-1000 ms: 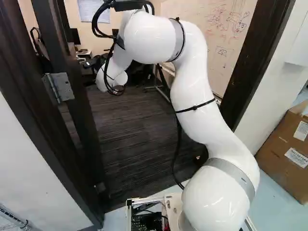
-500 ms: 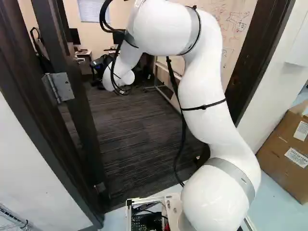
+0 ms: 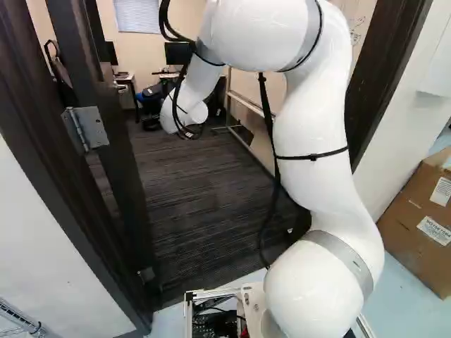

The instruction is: Open the door and move inside

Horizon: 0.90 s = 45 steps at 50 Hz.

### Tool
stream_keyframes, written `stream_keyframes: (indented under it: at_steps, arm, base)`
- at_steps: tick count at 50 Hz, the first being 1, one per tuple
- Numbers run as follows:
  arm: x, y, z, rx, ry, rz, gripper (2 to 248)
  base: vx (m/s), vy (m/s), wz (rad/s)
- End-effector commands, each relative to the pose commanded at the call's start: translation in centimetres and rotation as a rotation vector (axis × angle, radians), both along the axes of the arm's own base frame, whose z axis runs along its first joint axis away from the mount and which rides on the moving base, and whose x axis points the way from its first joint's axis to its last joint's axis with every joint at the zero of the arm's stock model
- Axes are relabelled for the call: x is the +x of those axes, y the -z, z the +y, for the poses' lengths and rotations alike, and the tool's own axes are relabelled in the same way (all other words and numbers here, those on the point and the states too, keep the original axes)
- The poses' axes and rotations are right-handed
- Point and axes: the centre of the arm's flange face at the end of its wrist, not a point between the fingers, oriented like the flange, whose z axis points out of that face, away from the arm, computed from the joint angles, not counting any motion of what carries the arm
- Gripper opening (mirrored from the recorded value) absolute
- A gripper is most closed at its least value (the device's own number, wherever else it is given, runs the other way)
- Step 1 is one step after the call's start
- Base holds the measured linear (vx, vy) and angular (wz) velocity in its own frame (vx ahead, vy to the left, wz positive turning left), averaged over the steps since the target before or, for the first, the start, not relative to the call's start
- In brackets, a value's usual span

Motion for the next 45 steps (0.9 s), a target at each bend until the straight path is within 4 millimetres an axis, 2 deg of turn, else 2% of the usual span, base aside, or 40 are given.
stream_keyframes:
  at_steps: [45]
  arm:
    - [-2.8, -0.8, -8.5, 0.084, 0.23, 0.07, 247]
  base:
    - [0.0, 0.0, 0.0]
